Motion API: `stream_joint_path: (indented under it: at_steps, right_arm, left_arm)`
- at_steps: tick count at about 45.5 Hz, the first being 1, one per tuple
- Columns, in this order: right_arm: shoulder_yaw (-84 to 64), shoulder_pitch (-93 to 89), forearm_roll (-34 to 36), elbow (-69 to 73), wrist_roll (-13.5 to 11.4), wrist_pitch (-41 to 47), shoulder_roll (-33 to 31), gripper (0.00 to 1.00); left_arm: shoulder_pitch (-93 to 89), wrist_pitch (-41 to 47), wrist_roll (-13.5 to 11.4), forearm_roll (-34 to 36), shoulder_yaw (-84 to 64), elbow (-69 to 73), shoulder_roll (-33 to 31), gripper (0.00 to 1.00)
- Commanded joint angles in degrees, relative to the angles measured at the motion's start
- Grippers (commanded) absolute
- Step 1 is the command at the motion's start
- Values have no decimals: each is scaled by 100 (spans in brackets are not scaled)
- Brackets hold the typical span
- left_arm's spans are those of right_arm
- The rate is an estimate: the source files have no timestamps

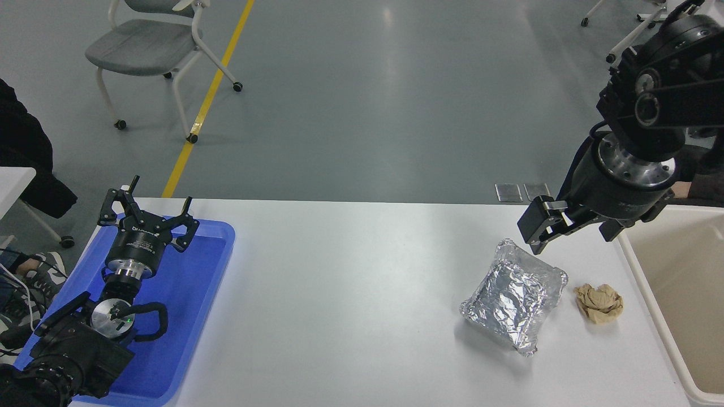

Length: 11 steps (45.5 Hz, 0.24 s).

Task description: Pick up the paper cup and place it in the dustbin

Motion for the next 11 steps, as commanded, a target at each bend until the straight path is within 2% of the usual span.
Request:
stream_joint_path:
  at_steps: [1, 11]
  right_arm:
    - [-9, 14, 36, 32, 36, 214, 27, 100]
    - [-44, -39, 256, -12, 45, 179, 36, 100]
  left_arm:
    - [2, 0, -1, 0, 1, -10, -1, 100]
    - [2, 0, -1, 0, 1, 8, -1, 100]
